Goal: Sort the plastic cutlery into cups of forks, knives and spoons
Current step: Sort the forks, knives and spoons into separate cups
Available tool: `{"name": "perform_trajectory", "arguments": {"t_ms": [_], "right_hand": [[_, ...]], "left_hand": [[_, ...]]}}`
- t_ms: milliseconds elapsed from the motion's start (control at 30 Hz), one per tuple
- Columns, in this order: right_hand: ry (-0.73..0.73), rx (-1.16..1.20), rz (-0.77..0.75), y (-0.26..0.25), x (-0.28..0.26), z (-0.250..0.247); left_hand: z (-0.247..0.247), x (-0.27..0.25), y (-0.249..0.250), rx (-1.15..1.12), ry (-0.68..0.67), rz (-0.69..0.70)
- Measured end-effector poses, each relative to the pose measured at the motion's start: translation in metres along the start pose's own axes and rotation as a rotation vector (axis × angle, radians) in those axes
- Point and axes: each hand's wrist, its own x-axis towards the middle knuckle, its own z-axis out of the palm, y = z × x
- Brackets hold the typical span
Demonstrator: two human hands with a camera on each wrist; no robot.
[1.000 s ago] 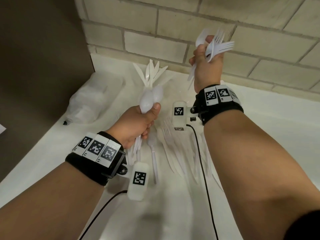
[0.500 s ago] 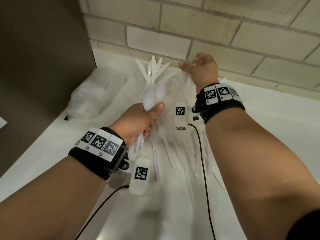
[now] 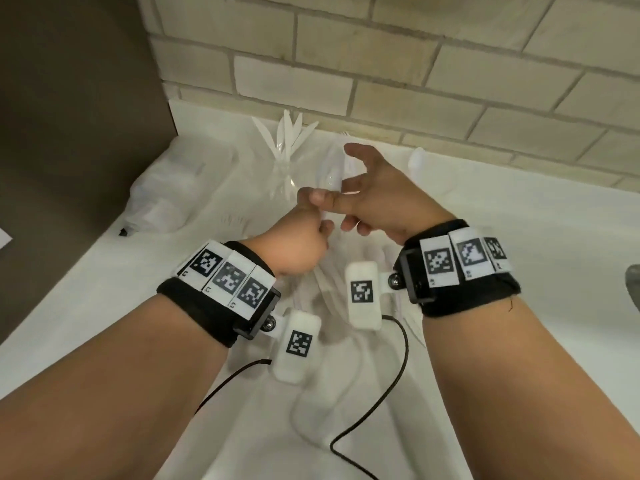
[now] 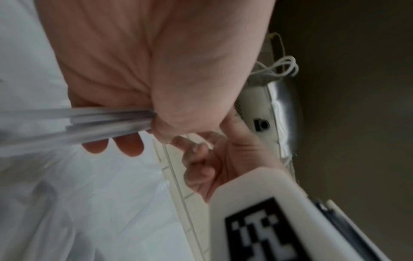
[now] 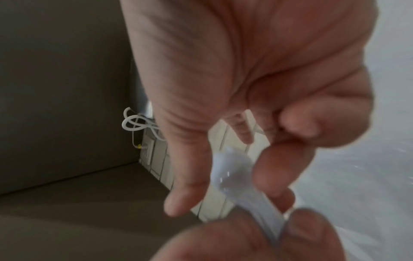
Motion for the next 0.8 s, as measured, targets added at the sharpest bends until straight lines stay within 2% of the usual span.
{"name": "perform_trajectory", "arguments": {"t_ms": [67,167,300,367,500,600,667,800], "right_hand": [[0.033,0.020,-0.070,0.006,-0.001,0.008],[0.140,0.036,-0.141,0.013,-0.014,-0.001],[0.203,0.087,-0.115,0.018,-0.025,-0.016],[0.195,0.107,-0.091,0.019,-0.027,-0.019],[0.213,0.041,-0.095,0.022,-0.024,-0.022],[0.259,0.019,-0.134,0.025,-0.026,-0.034],[0.365,0.035,-0.163,0.026,-0.028,-0.053],[0.733,-0.046,-0.315,0.024,-0.020,-0.101]], "left_hand": [[0.004,-0.002,0.007,0.055,-0.021,0.061],[0.011,-0.010,0.017,0.021,-0.047,0.139],[0.013,-0.008,0.014,0.128,-0.073,0.088],[0.016,-0.008,0.018,0.203,-0.085,0.133],[0.021,-0.009,0.024,0.142,-0.164,0.161],[0.017,-0.008,0.020,0.092,-0.156,0.144],[0.011,-0.007,0.012,0.103,-0.082,0.113],[0.004,-0.006,-0.009,0.198,0.028,0.039]]}}
